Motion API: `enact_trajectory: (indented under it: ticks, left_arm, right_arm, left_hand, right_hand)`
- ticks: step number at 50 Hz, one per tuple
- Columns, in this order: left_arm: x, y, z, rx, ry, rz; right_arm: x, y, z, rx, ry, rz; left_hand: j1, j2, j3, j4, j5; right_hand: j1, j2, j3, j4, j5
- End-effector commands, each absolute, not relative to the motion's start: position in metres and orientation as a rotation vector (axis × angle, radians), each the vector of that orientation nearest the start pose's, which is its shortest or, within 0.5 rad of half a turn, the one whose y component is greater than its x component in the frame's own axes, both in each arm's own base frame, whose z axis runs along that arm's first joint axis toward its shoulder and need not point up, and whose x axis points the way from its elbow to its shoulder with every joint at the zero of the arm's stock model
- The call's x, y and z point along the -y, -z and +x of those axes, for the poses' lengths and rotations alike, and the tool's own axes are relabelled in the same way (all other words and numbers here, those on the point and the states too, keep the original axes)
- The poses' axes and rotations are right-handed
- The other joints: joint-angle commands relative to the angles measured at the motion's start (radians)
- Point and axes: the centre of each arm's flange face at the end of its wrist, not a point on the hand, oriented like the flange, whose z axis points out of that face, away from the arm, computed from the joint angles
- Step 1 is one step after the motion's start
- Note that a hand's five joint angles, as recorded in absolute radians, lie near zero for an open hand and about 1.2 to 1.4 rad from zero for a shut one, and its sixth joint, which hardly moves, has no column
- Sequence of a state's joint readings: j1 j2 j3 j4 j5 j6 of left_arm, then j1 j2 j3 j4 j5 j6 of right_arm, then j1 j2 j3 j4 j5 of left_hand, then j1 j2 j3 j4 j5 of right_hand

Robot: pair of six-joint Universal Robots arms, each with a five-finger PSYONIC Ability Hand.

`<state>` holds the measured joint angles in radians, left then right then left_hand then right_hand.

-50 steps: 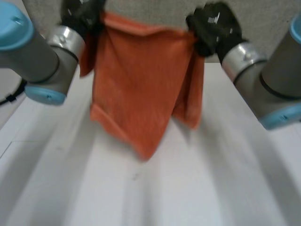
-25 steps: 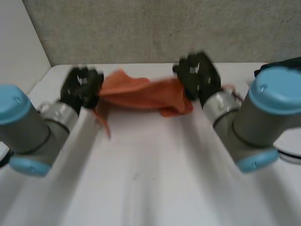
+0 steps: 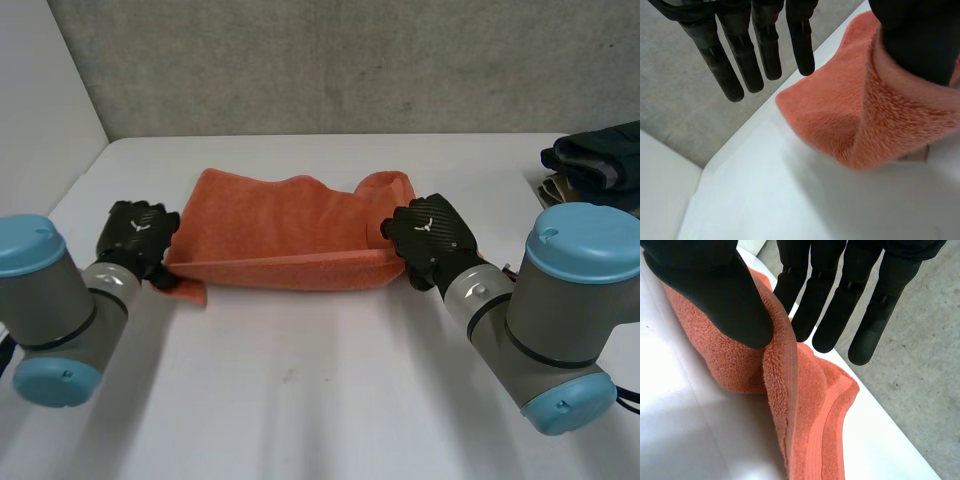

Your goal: Fold the laundry.

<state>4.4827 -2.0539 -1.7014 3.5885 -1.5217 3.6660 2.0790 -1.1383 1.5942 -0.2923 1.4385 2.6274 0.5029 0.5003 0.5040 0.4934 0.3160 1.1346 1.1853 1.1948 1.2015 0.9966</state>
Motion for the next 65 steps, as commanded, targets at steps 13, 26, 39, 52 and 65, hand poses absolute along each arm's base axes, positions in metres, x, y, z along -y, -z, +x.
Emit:
enact_trajectory:
  ticks: [13, 26, 39, 52, 65]
  left_arm:
    - [0.278, -0.286, -0.205, -1.810, 2.192, 0.871]
    - [0.264, -0.342, -0.210, -1.914, 2.212, 0.903]
    - [0.360, -0.258, -0.240, -1.955, 2.049, 0.995]
    - [0.391, -0.434, -0.253, -1.032, 2.788, 0.325]
    - [0.348, -0.439, -0.255, -1.058, 2.883, 0.459]
  right_arm:
    - [0.271, -0.278, 0.280, -1.973, 2.156, -1.195]
    - [0.269, -0.339, 0.269, -2.069, 2.087, -1.402]
    - [0.330, -0.227, 0.294, -2.274, 1.746, -1.340]
    - [0.400, -0.353, 0.288, -1.605, 2.626, -0.637]
    - [0.351, -0.382, 0.288, -1.474, 2.586, -0.710]
  left_hand:
    - [0.893, 0.896, 0.892, 0.903, 0.906]
    - [0.893, 0.896, 0.892, 0.903, 0.906]
    - [0.893, 0.896, 0.892, 0.903, 0.906]
    - [0.893, 0.896, 0.892, 0.903, 0.906]
    - [0.893, 0.896, 0.892, 0.903, 0.906]
  right_hand:
    - [0.262, 0.211, 0.201, 0.195, 0.225]
    - [0.262, 0.211, 0.201, 0.195, 0.225]
    - [0.262, 0.211, 0.201, 0.195, 0.225]
    - [0.262, 0.211, 0.201, 0.195, 0.225]
    - [0.262, 0.211, 0.201, 0.195, 0.225]
